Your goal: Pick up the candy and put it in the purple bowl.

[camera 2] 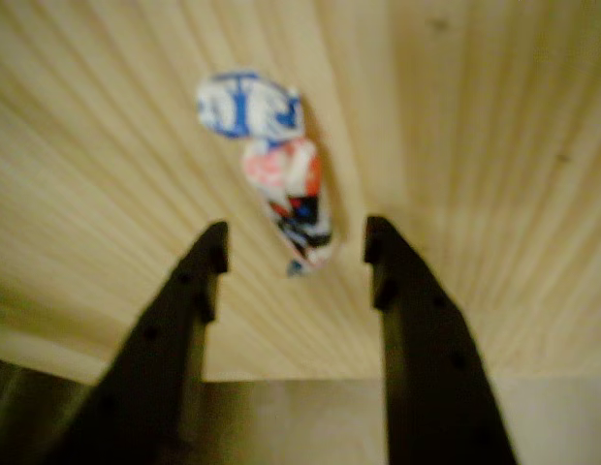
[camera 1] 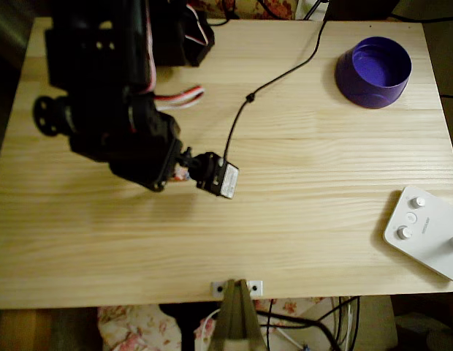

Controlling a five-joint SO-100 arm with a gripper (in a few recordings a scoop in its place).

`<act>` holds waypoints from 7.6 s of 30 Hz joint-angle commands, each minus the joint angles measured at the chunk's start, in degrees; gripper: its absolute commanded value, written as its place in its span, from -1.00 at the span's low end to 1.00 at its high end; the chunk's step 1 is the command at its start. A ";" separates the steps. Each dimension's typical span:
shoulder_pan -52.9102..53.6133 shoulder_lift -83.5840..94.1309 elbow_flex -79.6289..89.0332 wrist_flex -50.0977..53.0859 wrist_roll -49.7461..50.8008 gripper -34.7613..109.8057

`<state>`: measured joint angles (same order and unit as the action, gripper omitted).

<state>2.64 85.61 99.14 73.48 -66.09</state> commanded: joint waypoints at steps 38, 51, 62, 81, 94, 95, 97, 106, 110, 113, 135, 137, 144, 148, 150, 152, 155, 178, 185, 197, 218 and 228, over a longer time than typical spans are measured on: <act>0.70 1.93 5.19 -5.89 1.93 -0.35; 1.49 4.75 5.80 -6.24 4.31 -0.44; 0.44 11.87 2.90 1.93 7.91 -0.44; -21.53 30.67 -7.03 22.32 23.99 -0.44; -44.47 38.06 -14.85 29.53 37.00 -0.44; -46.14 38.32 -15.29 29.97 37.79 -0.44; -49.66 38.58 -16.44 30.67 39.64 -0.44; -63.72 37.71 -21.18 30.23 47.20 -0.44; -68.38 36.91 -21.71 28.30 49.13 -0.44; -71.37 35.33 -22.15 26.72 50.71 -0.44; -76.20 9.40 -36.47 13.71 58.27 -0.44; -75.94 6.77 -38.06 13.27 58.80 -0.44; -76.46 0.44 -40.43 10.11 60.47 -0.44; -77.70 -2.02 -41.57 8.61 60.56 -0.44; -78.31 -3.78 -42.71 8.61 60.82 -0.44; -78.57 -5.54 -43.59 8.35 61.00 -0.44; -78.84 -7.29 -43.68 6.94 61.08 -0.44; -81.04 -17.14 -51.94 6.24 61.35 -0.40; -81.12 -16.96 -52.82 7.38 61.52 -0.33; -79.28 -13.62 -53.00 10.72 59.06 -0.32; -67.06 7.82 -35.95 17.93 52.91 -0.45; -55.28 26.98 -16.61 18.63 47.90 -0.50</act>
<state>-56.87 100.11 79.72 91.76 -16.70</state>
